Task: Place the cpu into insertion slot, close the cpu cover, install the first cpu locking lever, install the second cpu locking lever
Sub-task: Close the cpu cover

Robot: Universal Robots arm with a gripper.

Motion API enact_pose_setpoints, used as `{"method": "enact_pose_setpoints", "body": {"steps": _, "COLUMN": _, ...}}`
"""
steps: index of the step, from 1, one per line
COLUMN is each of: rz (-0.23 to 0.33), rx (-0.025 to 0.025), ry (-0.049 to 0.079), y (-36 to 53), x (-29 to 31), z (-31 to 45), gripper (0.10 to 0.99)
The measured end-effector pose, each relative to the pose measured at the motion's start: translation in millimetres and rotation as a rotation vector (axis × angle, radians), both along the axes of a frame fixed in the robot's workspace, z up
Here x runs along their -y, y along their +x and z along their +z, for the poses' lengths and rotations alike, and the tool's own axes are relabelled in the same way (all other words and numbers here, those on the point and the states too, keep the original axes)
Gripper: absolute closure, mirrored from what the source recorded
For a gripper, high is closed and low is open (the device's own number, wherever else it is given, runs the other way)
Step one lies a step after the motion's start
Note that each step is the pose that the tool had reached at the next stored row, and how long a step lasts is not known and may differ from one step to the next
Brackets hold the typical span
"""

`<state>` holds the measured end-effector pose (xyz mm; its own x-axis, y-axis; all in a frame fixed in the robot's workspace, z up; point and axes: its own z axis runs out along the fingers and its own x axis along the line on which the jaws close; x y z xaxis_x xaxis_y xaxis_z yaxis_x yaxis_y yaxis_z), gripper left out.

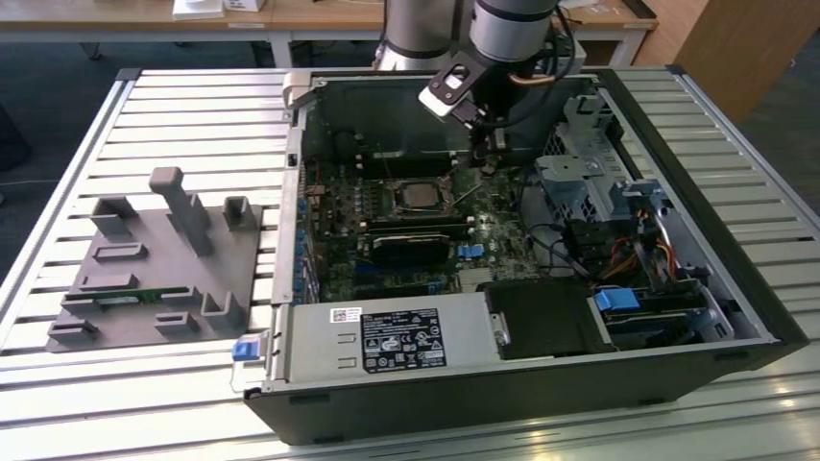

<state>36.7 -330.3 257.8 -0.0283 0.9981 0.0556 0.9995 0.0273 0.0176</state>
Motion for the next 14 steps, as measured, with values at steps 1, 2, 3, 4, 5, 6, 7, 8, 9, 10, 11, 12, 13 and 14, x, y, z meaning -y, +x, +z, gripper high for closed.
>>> {"method": "enact_pose_setpoints", "body": {"steps": 1, "rz": 0.0, "rx": 0.0, "ry": 0.0, "y": 1.5, "x": 0.0, "z": 0.0, "gripper": 0.98}}
{"method": "enact_pose_setpoints", "body": {"steps": 2, "rz": 0.0, "rx": 0.0, "ry": 0.0, "y": 3.0, "x": -0.1, "z": 0.0, "gripper": 0.98}}
{"method": "enact_pose_setpoints", "body": {"steps": 3, "rz": 0.0, "rx": -0.0001, "ry": 0.0, "y": 4.2, "x": -0.1, "z": 0.0, "gripper": 0.98}}
{"method": "enact_pose_setpoints", "body": {"steps": 4, "rz": 0.0, "rx": -0.0001, "ry": 0.0, "y": 5.3, "x": -0.1, "z": 0.0, "gripper": 0.98}}
{"method": "enact_pose_setpoints", "body": {"steps": 5, "rz": 0.0, "rx": -0.0001, "ry": 0.0, "y": 6.6, "x": -0.1, "z": 0.0, "gripper": 0.98}}
{"method": "enact_pose_setpoints", "body": {"steps": 6, "rz": 0.0, "rx": -0.0001, "ry": 0.0, "y": 8.0, "x": -0.1, "z": 0.0, "gripper": 0.98}}
{"method": "enact_pose_setpoints", "body": {"steps": 7, "rz": 0.0, "rx": -0.0003, "ry": 0.0, "y": 9.7, "x": -0.1, "z": 0.0, "gripper": 0.98}}
{"method": "enact_pose_setpoints", "body": {"steps": 8, "rz": 0.0, "rx": -0.0006, "ry": 0.0, "y": 11.7, "x": -0.2, "z": 0.0, "gripper": 0.98}}
{"method": "enact_pose_setpoints", "body": {"steps": 9, "rz": 0.0, "rx": -0.0008, "ry": 0.0, "y": 13.4, "x": -0.2, "z": 0.0, "gripper": 0.98}}
{"method": "enact_pose_setpoints", "body": {"steps": 10, "rz": 0.0, "rx": -0.001, "ry": 0.0, "y": 14.8, "x": -0.3, "z": -0.1, "gripper": 0.98}}
{"method": "enact_pose_setpoints", "body": {"steps": 11, "rz": 0.0, "rx": -0.0012, "ry": 0.0, "y": 16.0, "x": -0.4, "z": -0.3, "gripper": 0.98}}
{"method": "enact_pose_setpoints", "body": {"steps": 12, "rz": 0.0, "rx": -0.0016, "ry": 0.0, "y": 17.0, "x": -0.3, "z": -0.5, "gripper": 0.98}}
{"method": "enact_pose_setpoints", "body": {"steps": 13, "rz": 0.0, "rx": -0.0021, "ry": 0.0, "y": 18.1, "x": -0.4, "z": -0.8, "gripper": 0.98}}
{"method": "enact_pose_setpoints", "body": {"steps": 14, "rz": 0.0, "rx": -0.0026, "ry": 0.0, "y": 19.1, "x": -0.5, "z": -1.1, "gripper": 0.98}}
